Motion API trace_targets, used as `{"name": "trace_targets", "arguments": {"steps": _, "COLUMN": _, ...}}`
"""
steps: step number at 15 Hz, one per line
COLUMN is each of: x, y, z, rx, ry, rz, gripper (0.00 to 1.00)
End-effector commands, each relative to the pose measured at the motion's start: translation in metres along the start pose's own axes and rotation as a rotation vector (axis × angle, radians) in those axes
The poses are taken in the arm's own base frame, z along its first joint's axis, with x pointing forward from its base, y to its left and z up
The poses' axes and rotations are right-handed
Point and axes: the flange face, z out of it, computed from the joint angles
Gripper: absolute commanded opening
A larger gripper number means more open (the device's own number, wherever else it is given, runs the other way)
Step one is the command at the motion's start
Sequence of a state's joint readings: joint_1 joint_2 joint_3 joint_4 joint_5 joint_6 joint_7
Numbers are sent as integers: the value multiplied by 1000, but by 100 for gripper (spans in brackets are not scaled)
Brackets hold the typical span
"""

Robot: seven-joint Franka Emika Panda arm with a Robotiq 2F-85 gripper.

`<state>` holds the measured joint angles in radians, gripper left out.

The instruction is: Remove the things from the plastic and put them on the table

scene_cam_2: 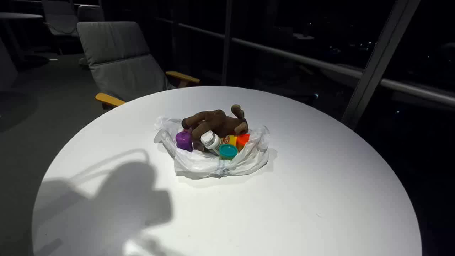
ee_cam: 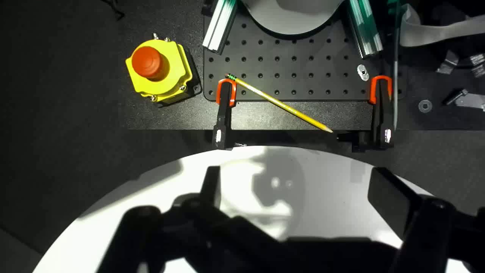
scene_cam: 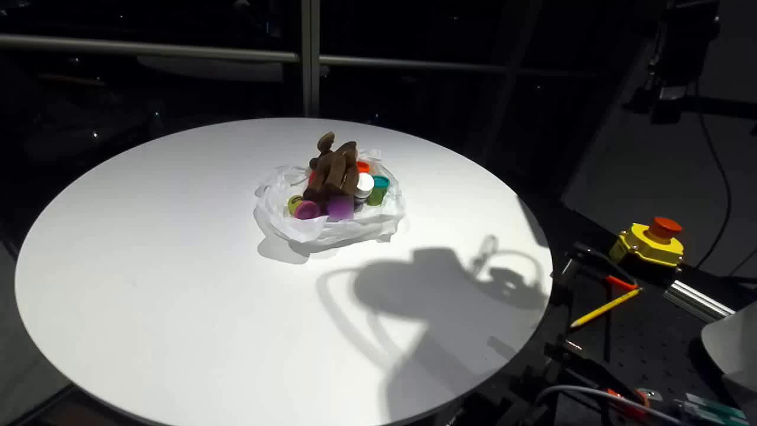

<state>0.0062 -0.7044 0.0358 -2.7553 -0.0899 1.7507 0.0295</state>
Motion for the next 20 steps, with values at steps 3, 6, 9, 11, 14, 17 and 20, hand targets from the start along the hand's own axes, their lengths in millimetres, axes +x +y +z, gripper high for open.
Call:
{"name": "trace_targets", "arguments": {"steps": 3, "x": 0, "y": 0, "z": -2, "rx": 0, "ry": 2, "rz": 0, "gripper": 100}}
{"name": "trace_targets", "arguments": {"steps": 6, "x": 0, "y": 0, "z": -2, "rx": 0, "ry": 2, "rz": 0, "gripper": 100}}
{"name": "trace_targets", "arguments": {"steps": 9, "x": 9, "y": -2, "z": -3, "rx": 2, "ry": 1, "rz": 11, "gripper": 100}}
{"name": "trace_targets", "arguments": {"steps": 11, "x": 38, "y": -13, "z": -11, "rx": -1, "ry": 33, "rz": 43, "gripper": 100}}
{"name": "trace_targets", "arguments": {"steps": 14, "x": 90, "y": -37, "z": -24, "rx": 34, "ry": 111, "rz": 80, "gripper": 100}}
{"name": "trace_targets", "arguments": {"steps": 17, "x": 145, "y": -50, "z": -31, "rx": 60, "ry": 187, "rz": 154, "gripper": 100}}
{"name": "trace_targets", "arguments": {"steps": 20, "x": 206, "y": -56, "z": -29, "rx": 92, "ry": 242, "rz": 245, "gripper": 100}}
